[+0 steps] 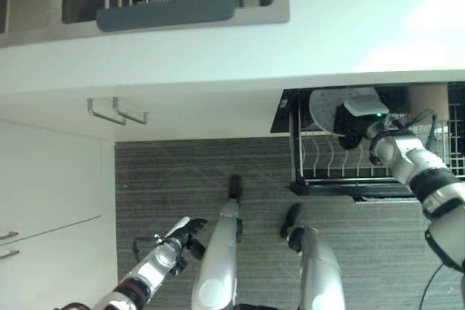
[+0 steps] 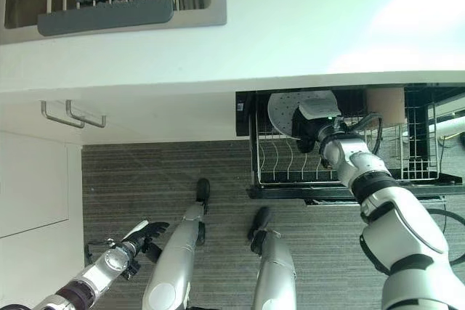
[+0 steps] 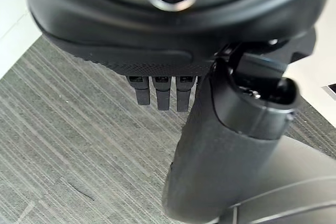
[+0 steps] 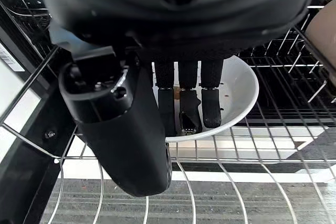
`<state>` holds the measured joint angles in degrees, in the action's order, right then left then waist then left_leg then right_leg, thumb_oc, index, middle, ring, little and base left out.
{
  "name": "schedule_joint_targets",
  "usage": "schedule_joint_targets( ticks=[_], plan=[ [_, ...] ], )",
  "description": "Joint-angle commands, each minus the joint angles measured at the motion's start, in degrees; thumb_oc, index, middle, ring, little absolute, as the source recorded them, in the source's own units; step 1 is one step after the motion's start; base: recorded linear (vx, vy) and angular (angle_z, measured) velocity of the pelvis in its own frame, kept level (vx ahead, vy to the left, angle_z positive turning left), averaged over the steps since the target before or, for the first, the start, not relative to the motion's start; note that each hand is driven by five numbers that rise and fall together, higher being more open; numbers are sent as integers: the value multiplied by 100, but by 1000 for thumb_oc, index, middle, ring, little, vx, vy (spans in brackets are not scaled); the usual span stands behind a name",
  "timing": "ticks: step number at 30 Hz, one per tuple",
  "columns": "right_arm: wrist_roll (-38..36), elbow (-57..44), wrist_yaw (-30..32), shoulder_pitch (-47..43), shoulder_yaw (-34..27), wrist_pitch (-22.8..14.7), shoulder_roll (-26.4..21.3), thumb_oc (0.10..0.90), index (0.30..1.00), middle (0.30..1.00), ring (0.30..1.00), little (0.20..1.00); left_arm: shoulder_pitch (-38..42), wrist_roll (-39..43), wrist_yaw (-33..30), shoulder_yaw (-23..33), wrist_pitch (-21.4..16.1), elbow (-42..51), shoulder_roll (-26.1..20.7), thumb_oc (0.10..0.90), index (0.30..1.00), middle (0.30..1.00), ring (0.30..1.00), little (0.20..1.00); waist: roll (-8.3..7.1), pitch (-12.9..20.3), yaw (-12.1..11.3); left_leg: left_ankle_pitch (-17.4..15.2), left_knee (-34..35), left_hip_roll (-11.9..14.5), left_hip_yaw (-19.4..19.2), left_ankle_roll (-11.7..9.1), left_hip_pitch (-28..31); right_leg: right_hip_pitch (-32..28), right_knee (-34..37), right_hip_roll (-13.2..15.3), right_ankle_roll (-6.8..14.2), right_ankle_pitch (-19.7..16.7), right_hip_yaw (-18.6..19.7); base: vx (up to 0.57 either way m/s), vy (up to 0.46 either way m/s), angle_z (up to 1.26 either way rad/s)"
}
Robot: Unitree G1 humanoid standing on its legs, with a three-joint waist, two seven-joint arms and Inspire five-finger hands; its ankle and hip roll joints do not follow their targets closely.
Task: Place the dishes in the dishwasher.
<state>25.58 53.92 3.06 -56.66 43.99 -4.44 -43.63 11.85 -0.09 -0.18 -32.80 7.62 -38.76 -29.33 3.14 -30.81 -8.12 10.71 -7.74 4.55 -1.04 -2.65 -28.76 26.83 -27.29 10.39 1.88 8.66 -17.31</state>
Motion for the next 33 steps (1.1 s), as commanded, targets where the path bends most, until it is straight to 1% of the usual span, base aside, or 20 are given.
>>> schedule_joint_targets(
  ticks=[1,3,4,5,8,11,12,13,15,17,18,20,22,23,24,25,26,30,32,33],
  plan=[
    [-471,-16,-190,-416,37,175,-407,800,900,900,900,900,-179,353,-151,-86,-30,347,-190,800,900,900,900,900,88,102,4,-1508,-945,-139,96,81,-90,-32,1011,13,473,-506,502,-36,-22,1],
    [-957,119,-616,-347,-128,240,-303,800,900,900,900,900,-167,364,-94,-104,-33,459,-197,800,900,900,900,900,144,102,-6,-1465,-945,-141,87,78,-230,91,1011,27,463,-530,479,0,0,0],
    [-1107,177,-815,-327,-216,204,-248,800,900,900,900,900,-160,369,-89,-123,-29,472,-195,800,900,900,900,900,154,102,-7,-1458,-945,-138,91,72,-259,119,1011,33,465,-536,470,0,0,0],
    [-1252,245,-1162,-303,-324,251,-158,800,900,900,900,900,-149,385,-90,-140,-18,514,-191,800,900,900,900,900,173,102,-11,-1437,-945,-136,94,65,-322,183,1011,39,462,-556,463,0,0,0],
    [-1700,381,-1585,-201,-498,177,-80,800,900,900,900,900,-149,475,-91,-143,11,617,-218,800,900,900,900,900,198,102,-29,-1401,-945,-140,127,68,-432,280,1011,41,449,-572,455,0,0,0],
    [-1858,436,-1700,-173,-638,207,-24,800,900,900,900,900,-139,473,-77,-146,18,670,-218,800,900,900,900,900,222,102,-33,-1379,-945,-137,138,68,-505,349,1011,48,449,-588,452,0,0,0],
    [-2035,443,-1734,-146,-693,218,-27,800,900,900,900,900,-146,495,-81,-148,26,701,-228,800,900,900,900,900,230,102,-32,-1372,-945,-136,144,67,-523,363,1011,52,450,-591,452,0,0,0],
    [-2587,434,-1858,-83,-869,336,-11,800,900,900,900,900,-175,545,-93,-146,33,750,-240,800,900,900,900,900,259,102,-31,-1366,-945,-140,153,69,-536,375,1011,56,449,-594,454,0,0,0],
    [-3214,399,-2120,-1,-1163,608,69,800,900,900,900,900,-165,586,-81,-119,104,802,-235,800,900,900,900,900,287,102,-10,-1363,-945,-133,125,66,-562,413,1011,73,451,-605,451,7,36,0],
    [-3312,377,-2202,63,-1332,659,123,800,900,900,900,900,-153,603,-67,-109,132,803,-229,800,900,900,900,900,295,102,4,-1361,-945,-138,115,65,-564,425,1011,76,450,-610,462,-4,22,-3],
    [-3244,323,-2094,139,-1500,596,173,800,900,900,900,900,-146,640,-47,-65,167,802,-202,800,900,900,900,900,326,102,26,-1351,-945,-131,82,64,-594,465,1011,90,447,-623,459,-11,42,-5],
    [-3221,279,-2033,155,-1533,535,178,800,900,900,900,900,-167,681,-56,-56,163,786,-188,800,900,900,900,900,332,102,35,-1351,-945,-127,68,58,-587,458,1011,89,445,-619,457,-7,22,-2],
    [-3121,147,-1839,172,-1570,464,189,800,900,900,900,900,-214,717,-57,-27,142,739,-141,800,900,900,900,900,335,102,57,-1360,-945,-113,37,50,-554,431,1011,80,431,-609,456,-1,15,0],
    [-3046,72,-1649,187,-1600,441,190,800,900,900,900,900,-235,730,-47,-11,146,733,-127,800,900,900,900,900,335,102,69,-1365,-945,-105,25,47,-538,421,1011,77,428,-607,458,-8,34,0],
    [-2834,-103,-1223,202,-1643,383,189,800,900,900,900,900,-298,742,-24,38,127,700,-98,800,900,900,900,900,332,102,88,-1379,-945,-92,-2,49,-485,380,1011,63,420,-598,477,-9,35,0],
    [-2782,-215,-1030,225,-1679,367,175,800,900,900,900,900,-344,729,-29,66,126,673,-68,800,900,900,900,900,323,102,103,-1391,-945,-85,-11,44,-433,334,1011,54,417,-585,490,-13,50,-2],
    [-2618,-617,-700,324,-1800,455,130,800,900,900,900,900,-411,732,-31,143,132,618,-26,800,900,900,900,900,298,102,167,-1423,-945,-64,-43,39,-326,260,1011,30,422,-575,529,-8,38,-2],
    [-2292,-1187,-338,581,-1937,609,115,800,900,900,900,900,-478,699,-28,286,182,495,58,800,900,900,900,900,256,102,271,-1482,-945,-38,-102,42,-107,88,1011,-13,413,-535,589,-3,16,-3],
    [-2065,-1859,67,1027,-2070,858,137,800,900,900,900,900,-535,601,-20,506,153,231,197,800,900,900,900,900,205,102,433,-1568,-945,23,-231,28,253,-210,1011,-52,402,-470,647,3,41,-13],
    [-2011,-1977,239,1139,-2105,863,145,800,900,900,900,900,-552,580,-22,551,139,173,230,800,900,900,900,900,199,102,467,-1593,-945,38,-257,24,349,-292,1011,-60,400,-451,660,15,31,-10]
  ],
)
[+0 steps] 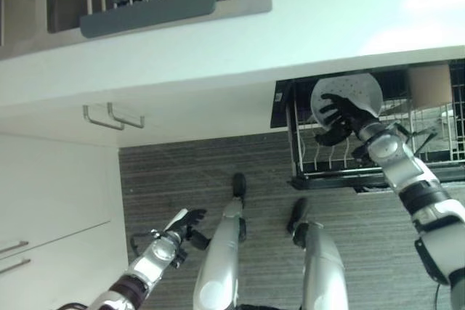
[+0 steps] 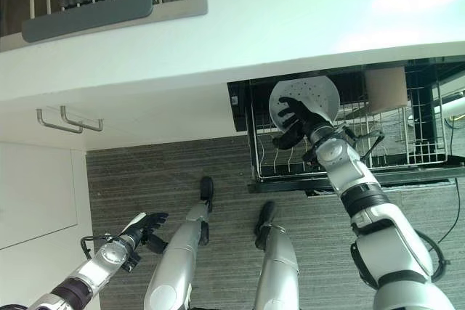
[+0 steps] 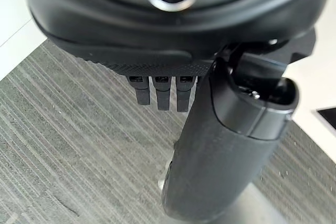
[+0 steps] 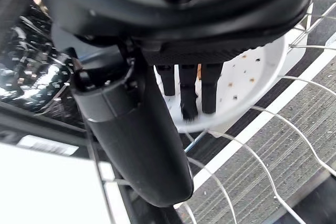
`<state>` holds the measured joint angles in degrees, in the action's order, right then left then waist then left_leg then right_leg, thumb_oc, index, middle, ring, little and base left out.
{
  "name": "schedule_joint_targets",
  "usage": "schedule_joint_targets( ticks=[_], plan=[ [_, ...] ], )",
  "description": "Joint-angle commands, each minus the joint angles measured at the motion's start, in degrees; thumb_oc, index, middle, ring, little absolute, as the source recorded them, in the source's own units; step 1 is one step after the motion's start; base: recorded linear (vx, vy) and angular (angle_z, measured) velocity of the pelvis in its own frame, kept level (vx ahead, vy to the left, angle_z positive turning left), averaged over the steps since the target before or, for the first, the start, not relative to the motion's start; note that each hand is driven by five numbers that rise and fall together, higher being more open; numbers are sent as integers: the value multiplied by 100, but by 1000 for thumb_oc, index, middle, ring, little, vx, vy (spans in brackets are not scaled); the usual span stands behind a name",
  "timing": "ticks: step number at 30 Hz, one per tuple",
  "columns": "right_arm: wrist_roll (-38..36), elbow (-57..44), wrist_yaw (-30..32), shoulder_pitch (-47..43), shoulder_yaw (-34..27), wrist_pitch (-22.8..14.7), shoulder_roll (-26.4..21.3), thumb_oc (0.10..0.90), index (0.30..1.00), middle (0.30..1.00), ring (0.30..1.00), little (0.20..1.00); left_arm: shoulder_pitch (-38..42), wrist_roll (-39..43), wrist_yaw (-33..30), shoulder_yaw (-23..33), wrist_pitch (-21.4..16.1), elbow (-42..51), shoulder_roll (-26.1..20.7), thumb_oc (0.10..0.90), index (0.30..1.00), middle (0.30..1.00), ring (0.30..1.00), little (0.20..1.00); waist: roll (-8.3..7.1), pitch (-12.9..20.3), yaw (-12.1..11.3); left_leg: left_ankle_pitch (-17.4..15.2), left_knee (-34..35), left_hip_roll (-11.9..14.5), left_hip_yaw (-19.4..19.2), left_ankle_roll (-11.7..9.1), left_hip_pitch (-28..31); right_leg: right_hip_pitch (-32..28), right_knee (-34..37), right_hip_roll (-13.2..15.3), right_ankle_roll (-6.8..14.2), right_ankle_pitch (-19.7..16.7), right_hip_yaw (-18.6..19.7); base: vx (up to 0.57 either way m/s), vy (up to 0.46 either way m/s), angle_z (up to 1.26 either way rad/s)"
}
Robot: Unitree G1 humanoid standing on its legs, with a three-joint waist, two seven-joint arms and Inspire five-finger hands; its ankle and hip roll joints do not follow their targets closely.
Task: Place the dishes in the dishwasher.
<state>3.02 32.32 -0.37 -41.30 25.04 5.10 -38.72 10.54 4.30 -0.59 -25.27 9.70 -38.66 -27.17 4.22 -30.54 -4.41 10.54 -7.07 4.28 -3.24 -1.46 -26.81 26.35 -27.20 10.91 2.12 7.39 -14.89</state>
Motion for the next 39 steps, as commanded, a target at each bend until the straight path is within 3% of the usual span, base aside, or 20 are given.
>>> schedule_joint_targets(
  ticks=[1,7,10,15,20,24,28,30,35,38,39],
  plan=[
    [228,-75,769,-174,-282,-114,-319,800,900,900,900,900,-452,93,49,-105,-66,65,70,800,900,900,900,900,72,75,160,-1637,-1012,82,-81,-99,360,-431,1001,-128,374,-275,445,18,11,-10],
    [348,-1179,1957,560,-660,-600,-153,800,900,900,900,900,-531,-65,186,135,78,-301,340,800,900,900,900,900,-12,75,373,-1810,-1012,105,-192,-117,1010,-1038,1001,-164,367,-133,503,14,1,-9],
    [523,-1640,2068,993,-763,-671,-33,800,900,900,900,900,-599,-210,174,255,167,-470,488,800,900,900,900,900,-66,90,461,-1889,-1012,104,-230,-112,1269,-1295,1001,-180,353,-58,531,17,0,-4],
    [536,-2154,2138,1598,-860,-785,24,800,900,900,900,900,-819,-484,220,494,123,-825,637,800,900,900,900,900,-178,403,561,-1984,-1012,153,-314,-127,1547,-1565,1001,-203,316,47,580,50,-7,-3],
    [394,-2789,2228,2228,-1248,-1148,-86,800,900,900,900,900,-1030,-646,446,674,176,-1057,784,800,900,900,900,900,-263,742,677,-2072,-1012,209,-412,-135,1802,-1791,1001,-246,307,138,641,69,9,-2],
    [270,-3328,2293,2631,-1623,-1373,-204,800,900,900,900,900,-1159,-767,373,844,-19,-1323,944,800,900,900,900,900,-327,978,752,-2149,-1012,235,-465,-128,1968,-1922,1001,-276,313,195,684,67,8,-9],
    [-149,-3744,2329,3030,-2166,-1450,-305,800,900,900,900,900,-1268,-1417,552,770,-267,-1351,994,800,900,900,900,900,-367,1154,878,-2208,-1012,276,-527,-135,2105,-2007,1001,-308,310,235,752,41,14,-11],
    [-338,-3848,2397,3197,-2424,-1432,-317,800,900,900,900,900,-1324,-1365,574,739,-196,-1361,1009,800,900,900,900,900,-385,1250,945,-2192,-1012,308,-568,-136,2113,-1994,1001,-328,313,219,786,34,1,-6],
    [-688,-3913,3305,4017,-3623,-1413,-202,800,900,900,900,900,-1382,-1123,676,889,-121,-1626,1130,800,900,900,900,900,-451,1408,1254,-2254,-1012,433,-704,-163,2226,-2051,1001,-430,336,278,922,35,-12,-18],
    [-798,-3430,3674,4755,-4399,-1196,9,800,900,900,900,900,-1401,-749,775,1065,-72,-1849,1183,800,900,900,900,900,-485,1452,1496,-2311,-1012,505,-862,-178,2321,-2087,1001,-462,353,326,975,26,-3,-13],
    [-836,-3242,3698,4849,-4502,-1277,74,800,900,900,900,900,-1413,-719,779,1077,-76,-1884,1187,800,900,900,900,900,-494,1455,1521,-2313,-1012,516,-895,-179,2339,-2090,1001,-454,356,327,972,53,-10,-31]
  ],
)
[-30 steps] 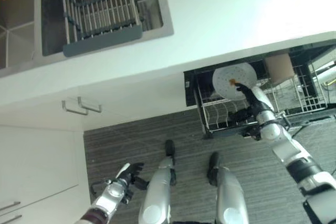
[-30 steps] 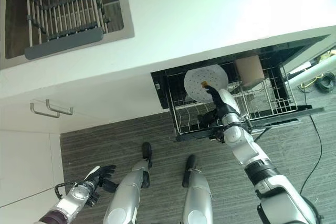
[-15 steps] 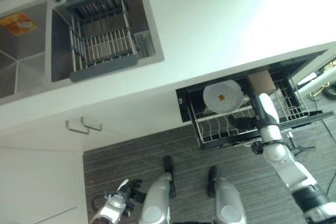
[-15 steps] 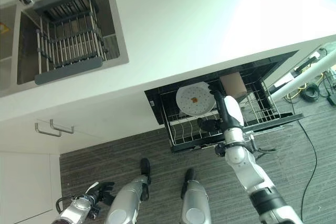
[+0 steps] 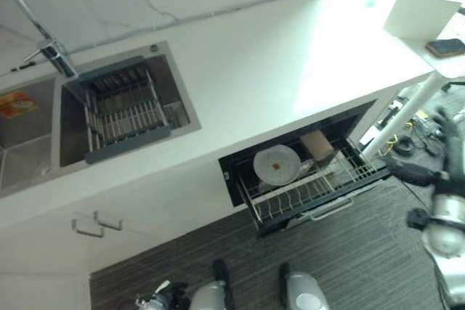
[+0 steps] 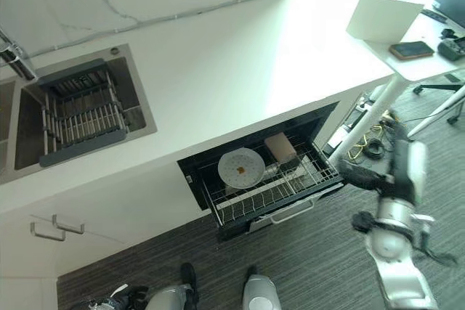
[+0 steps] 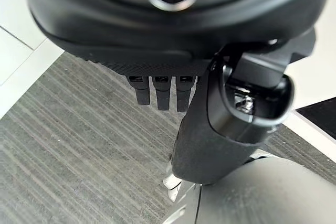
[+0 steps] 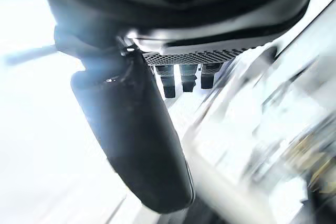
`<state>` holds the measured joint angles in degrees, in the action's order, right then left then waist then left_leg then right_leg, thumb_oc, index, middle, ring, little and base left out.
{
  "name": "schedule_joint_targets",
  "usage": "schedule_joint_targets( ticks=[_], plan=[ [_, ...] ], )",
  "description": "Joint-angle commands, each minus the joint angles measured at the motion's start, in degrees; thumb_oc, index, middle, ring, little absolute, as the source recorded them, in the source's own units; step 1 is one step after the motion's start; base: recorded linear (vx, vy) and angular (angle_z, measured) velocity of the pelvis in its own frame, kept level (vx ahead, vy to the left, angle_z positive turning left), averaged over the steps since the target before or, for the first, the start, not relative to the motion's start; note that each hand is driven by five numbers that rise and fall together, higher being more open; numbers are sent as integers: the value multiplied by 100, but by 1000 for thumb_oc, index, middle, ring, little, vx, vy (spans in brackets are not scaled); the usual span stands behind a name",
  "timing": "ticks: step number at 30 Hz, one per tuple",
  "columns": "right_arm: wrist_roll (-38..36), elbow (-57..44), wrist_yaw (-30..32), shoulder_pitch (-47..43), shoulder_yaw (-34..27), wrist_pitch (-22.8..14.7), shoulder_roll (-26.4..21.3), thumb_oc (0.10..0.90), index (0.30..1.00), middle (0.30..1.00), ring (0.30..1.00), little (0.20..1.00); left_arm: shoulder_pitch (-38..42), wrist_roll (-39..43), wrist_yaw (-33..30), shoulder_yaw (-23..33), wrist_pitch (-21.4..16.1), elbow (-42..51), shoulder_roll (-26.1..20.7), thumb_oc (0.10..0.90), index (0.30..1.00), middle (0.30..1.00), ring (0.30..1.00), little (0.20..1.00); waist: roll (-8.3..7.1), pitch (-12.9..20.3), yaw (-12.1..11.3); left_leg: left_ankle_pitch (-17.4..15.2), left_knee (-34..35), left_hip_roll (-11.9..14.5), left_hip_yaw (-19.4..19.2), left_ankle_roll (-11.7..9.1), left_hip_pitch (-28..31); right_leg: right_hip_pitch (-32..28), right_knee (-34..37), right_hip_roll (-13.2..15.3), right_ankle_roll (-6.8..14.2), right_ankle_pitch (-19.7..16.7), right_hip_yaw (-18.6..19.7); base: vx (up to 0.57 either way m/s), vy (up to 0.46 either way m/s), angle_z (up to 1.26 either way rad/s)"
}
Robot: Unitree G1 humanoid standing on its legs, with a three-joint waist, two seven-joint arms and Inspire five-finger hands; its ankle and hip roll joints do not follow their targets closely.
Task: Place the dishes in the dishwasher.
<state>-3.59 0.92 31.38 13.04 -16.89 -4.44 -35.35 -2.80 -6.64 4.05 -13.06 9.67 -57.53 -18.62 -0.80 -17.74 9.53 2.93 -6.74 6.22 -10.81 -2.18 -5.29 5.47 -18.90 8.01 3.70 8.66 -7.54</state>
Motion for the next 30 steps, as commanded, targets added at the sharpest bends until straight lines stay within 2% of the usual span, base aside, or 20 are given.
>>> schedule_joint_targets(
  ticks=[1,2,4,5,6,7,8,9,13,16,18,20,21,24,26,30],
  plan=[
    [-233,119,635,-494,-386,-414,-197,800,900,900,900,900,-86,441,343,-138,-36,-40,329,800,900,900,900,900,-1,183,154,-1550,-1045,336,-176,-112,202,0,171,-153,204,200,234,9,-27,-42],
    [-382,698,985,-383,-453,-649,1,800,900,900,900,900,-73,662,491,-135,82,-131,347,800,900,900,900,900,-9,199,195,-1515,-1045,357,-243,-108,198,47,171,-137,197,165,233,22,-20,-45],
    [-650,1225,1199,-378,-477,-759,105,800,900,900,900,900,-39,700,505,-213,31,-237,372,800,900,900,900,900,5,178,210,-1541,-1045,374,-264,-113,237,29,171,-135,194,189,234,23,-6,-42],
    [-938,2077,1343,-422,-557,-936,153,800,900,900,900,900,84,832,473,-361,5,-323,377,800,900,900,900,900,33,177,206,-1502,-1045,375,-263,-125,188,92,171,-132,172,155,232,-6,9,-27],
    [-1123,2734,1334,-472,-564,-1080,163,800,900,900,900,900,205,916,451,-513,48,-294,377,800,900,900,900,900,75,138,196,-1486,-1045,351,-238,-138,139,140,171,-117,152,142,219,-27,30,-3],
    [-1361,3132,1151,-522,-497,-1052,192,800,900,900,900,900,285,1029,423,-625,18,-280,374,800,900,900,900,900,107,101,186,-1475,-1045,331,-214,-142,96,173,171,-95,137,133,200,-70,53,5],
    [-1533,3554,935,-604,-304,-1053,253,800,900,900,900,900,356,1187,349,-711,-294,-170,360,800,900,900,900,900,147,34,155,-1460,-1045,314,-177,-143,55,183,171,-57,113,132,151,-58,56,10],
    [-1652,3955,745,-675,-89,-1174,353,800,900,900,900,900,375,1321,319,-785,-455,-7,336,800,900,900,900,900,193,-4,112,-1488,-1045,296,-139,-144,49,148,171,-31,100,166,96,-60,36,12],
    [-1716,4443,388,-802,447,-1253,605,800,900,900,900,900,243,1410,324,-872,-528,290,330,800,900,900,900,900,305,-50,-15,-1452,-1045,232,-46,-122,21,19,171,5,16,218,-76,34,36,15],
    [-1613,4605,241,-979,815,-1254,659,800,900,900,900,900,230,1370,235,-916,-760,398,315,800,900,900,900,900,415,-133,-106,-1368,-1045,207,54,-95,-63,-45,171,-24,-86,236,-245,20,51,38],
    [-1692,4684,98,-1186,1093,-1262,641,800,900,900,900,900,314,1375,164,-974,-985,514,247,800,900,900,900,900,533,-331,-191,-1318,-1045,182,214,-62,-161,-107,171,-117,-185,296,-360,-14,57,24],
    [-1876,4725,-27,-1338,1234,-1316,641,800,900,900,900,900,380,1469,53,-981,-1007,668,190,800,900,900,900,900,608,-494,-265,-1265,-1045,155,325,-43,-254,-109,171,-182,-249,321,-414,-63,26,42],
    [-2076,4758,-61,-1492,1355,-1406,658,800,900,900,900,900,450,1543,-56,-955,-1095,786,136,800,900,900,900,900,658,-643,-359,-1215,-1045,96,404,-31,-372,36,-15,-183,-289,422,-447,-91,12,53],
    [-1994,4776,-149,-1676,1465,-1538,613,800,900,900,900,900,508,1456,-19,-972,-1420,1010,116,800,900,900,900,900,729,-803,-473,-1121,-1045,31,507,-33,-545,242,-293,-189,-338,541,-462,-53,32,26],
    [-1862,4734,-190,-1839,1581,-1642,552,800,900,900,900,900,516,1388,-143,-1073,-1482,1227,83,800,900,900,900,900,784,-907,-544,-1042,-1045,-18,589,-31,-677,455,-571,-173,-365,636,-437,-43,44,14],
    [-1627,4461,-194,-2171,1901,-1791,484,800,900,900,900,900,502,1280,-298,-1168,-1583,1463,-4,800,900,900,900,900,761,-1089,-735,-844,-1045,-115,714,-4,-948,794,-1105,-141,-449,828,-416,-30,-18,21]
  ],
)
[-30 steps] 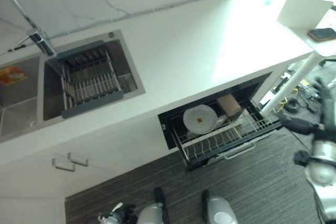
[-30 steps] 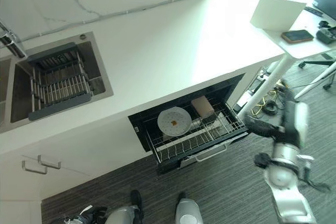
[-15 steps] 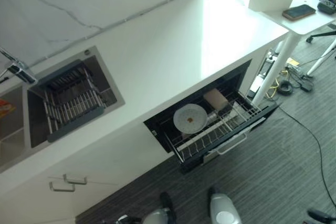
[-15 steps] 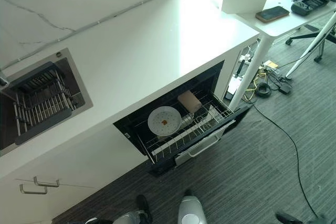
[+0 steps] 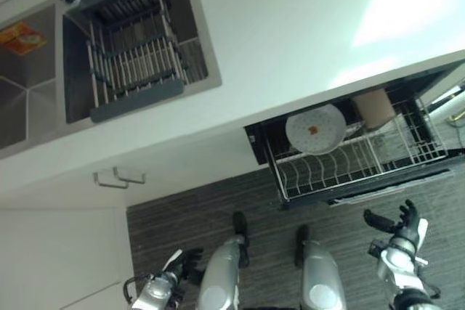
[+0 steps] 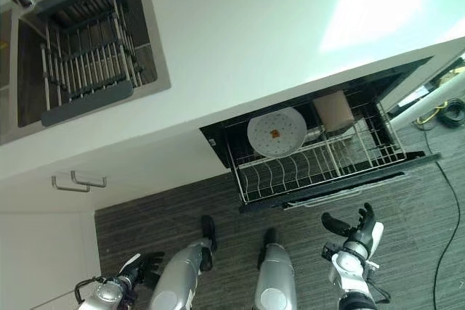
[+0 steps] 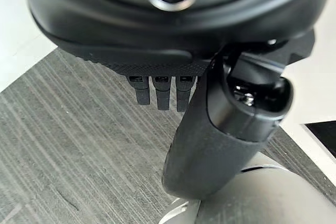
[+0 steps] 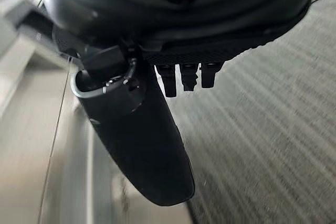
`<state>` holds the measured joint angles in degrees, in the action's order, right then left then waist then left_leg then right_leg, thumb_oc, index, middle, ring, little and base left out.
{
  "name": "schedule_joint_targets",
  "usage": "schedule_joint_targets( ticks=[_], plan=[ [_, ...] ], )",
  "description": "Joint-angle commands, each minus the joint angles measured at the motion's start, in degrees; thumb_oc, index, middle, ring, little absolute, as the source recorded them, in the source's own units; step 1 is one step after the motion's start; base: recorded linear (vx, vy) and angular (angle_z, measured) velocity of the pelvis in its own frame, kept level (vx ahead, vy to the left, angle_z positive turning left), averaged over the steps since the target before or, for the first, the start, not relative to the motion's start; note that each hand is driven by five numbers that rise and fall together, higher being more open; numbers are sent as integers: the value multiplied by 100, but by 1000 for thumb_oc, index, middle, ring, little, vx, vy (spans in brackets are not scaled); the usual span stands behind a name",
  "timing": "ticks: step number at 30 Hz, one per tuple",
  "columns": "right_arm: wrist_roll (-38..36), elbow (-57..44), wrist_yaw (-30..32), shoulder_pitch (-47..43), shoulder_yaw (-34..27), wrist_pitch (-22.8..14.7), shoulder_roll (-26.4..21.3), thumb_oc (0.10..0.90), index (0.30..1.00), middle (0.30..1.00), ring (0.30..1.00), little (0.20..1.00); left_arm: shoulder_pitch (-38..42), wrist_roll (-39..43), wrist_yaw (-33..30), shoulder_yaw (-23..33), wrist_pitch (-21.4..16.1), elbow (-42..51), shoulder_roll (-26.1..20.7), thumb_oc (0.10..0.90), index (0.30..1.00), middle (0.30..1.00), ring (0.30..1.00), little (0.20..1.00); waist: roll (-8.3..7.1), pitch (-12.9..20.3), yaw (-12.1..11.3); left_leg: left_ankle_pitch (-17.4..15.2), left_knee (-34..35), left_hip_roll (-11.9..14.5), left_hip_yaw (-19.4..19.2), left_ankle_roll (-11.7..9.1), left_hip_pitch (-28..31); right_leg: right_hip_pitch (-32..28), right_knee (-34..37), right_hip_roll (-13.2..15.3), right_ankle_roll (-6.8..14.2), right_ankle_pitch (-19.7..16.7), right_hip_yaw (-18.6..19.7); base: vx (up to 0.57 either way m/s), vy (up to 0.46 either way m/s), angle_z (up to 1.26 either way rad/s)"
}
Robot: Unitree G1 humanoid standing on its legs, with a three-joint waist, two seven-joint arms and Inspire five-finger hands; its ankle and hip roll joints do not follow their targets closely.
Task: Place the dishes in the dishwasher.
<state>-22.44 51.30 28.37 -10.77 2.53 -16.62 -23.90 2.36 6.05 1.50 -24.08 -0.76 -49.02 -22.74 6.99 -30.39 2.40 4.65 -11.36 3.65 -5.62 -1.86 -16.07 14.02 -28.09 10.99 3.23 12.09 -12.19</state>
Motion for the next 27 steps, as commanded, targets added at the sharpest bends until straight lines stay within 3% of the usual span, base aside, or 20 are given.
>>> schedule_joint_targets(
  ticks=[1,4,6,10,17,27],
  plan=[
    [314,-648,95,134,24,-621,-687,800,900,900,900,900,-6,-24,-47,-69,-536,664,376,800,900,900,900,900,-33,138,-64,-976,-583,124,202,-35,74,-17,-260,-426,-412,512,45,-22,-37,16],
    [411,-900,95,-90,170,-614,-790,800,900,900,900,900,-20,-193,-44,-116,-498,815,291,800,900,900,900,900,-74,60,-186,-871,-583,79,258,-35,-83,123,-454,-385,-430,568,53,-8,-23,18],
    [432,-1118,16,-374,279,-545,-930,800,900,900,900,900,-46,-607,-393,-196,-376,888,206,800,900,900,900,900,-105,60,-321,-790,-583,44,366,-24,-263,318,-661,-353,-451,631,88,8,-3,6],
    [419,-1535,-90,-737,432,-490,-1137,800,900,900,900,900,-48,-499,-602,-229,-202,909,93,800,900,900,900,900,-139,60,-455,-703,-630,53,453,-35,-531,527,-844,-360,-477,692,120,3,0,2],
    [892,-2414,-465,-1511,353,-257,-1568,800,900,900,900,900,-250,-352,-182,-92,-226,1072,-3,800,900,900,900,900,-146,60,-736,-485,-583,118,585,-106,-848,671,-1022,-409,-468,775,91,14,34,13],
    [1170,-2039,-762,-2891,573,140,-2196,800,900,900,900,900,-458,-287,586,-140,-224,990,-127,800,900,900,900,900,-45,60,-1238,-286,-583,313,707,-246,-1153,456,-999,-449,-415,855,-202,17,31,14]
  ],
)
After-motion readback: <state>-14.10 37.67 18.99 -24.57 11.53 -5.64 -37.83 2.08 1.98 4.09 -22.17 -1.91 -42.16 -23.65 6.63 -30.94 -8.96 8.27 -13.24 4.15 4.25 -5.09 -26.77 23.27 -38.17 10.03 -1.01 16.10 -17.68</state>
